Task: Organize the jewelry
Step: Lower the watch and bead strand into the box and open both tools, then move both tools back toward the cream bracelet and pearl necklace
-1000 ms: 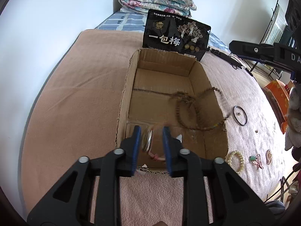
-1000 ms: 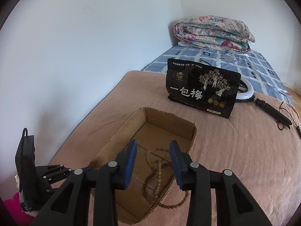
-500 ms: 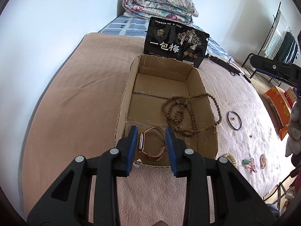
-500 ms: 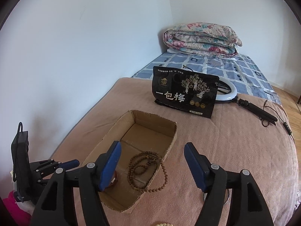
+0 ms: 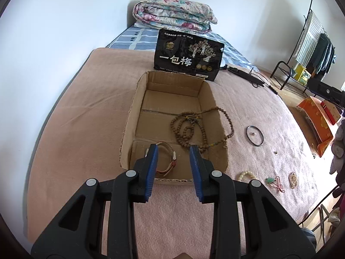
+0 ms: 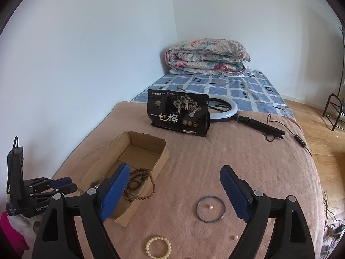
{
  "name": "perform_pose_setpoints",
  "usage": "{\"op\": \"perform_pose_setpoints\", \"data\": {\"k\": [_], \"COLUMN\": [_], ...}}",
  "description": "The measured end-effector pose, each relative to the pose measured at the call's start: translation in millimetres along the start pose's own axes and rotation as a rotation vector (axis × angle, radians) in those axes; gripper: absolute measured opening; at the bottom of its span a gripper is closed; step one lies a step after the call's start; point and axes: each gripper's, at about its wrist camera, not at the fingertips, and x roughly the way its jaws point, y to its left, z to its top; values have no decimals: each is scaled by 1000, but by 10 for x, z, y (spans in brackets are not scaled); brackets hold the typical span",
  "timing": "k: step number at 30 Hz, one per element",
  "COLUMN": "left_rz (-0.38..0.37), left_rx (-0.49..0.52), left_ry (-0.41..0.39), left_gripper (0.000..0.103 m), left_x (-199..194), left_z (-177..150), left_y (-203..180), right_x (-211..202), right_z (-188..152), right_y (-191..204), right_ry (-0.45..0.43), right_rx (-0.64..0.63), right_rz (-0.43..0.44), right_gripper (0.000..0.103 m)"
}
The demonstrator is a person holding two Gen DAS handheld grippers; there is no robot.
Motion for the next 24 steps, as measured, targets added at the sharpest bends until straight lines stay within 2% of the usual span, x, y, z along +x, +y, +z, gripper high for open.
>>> {"op": "perform_pose_setpoints", "data": {"k": [5,10,15,21,22,24], "left_rz": [-34,-56,-77,-114,-118,-134], "left_rx": [25,63,115,172,183,203], "left_ry": [-26,-22,4,32,40,49], "left_gripper": [30,30,30,30,31,41], "left_x": [-52,-44,10,80,98,122], "left_z": [-28,-67,-133,-241,-260,-301], "left_y": [-147,-335,-534,-836,-889,-984], "right_x": [-376,-691,-895,-924,-905,-877], "right_z": [-139,-366,-674,-986,-1026,-1110], "right_y": [-286,-602,-910,-1186,-1230,-1302], "right_ry": [-57,-81,-61,2,16,36], "right_rx": [-1,32,68,82,85,93], "right_rz": [-68,-129,-198,-267,-268,-266], "right_gripper": [103,103,103,103,103,103]}}
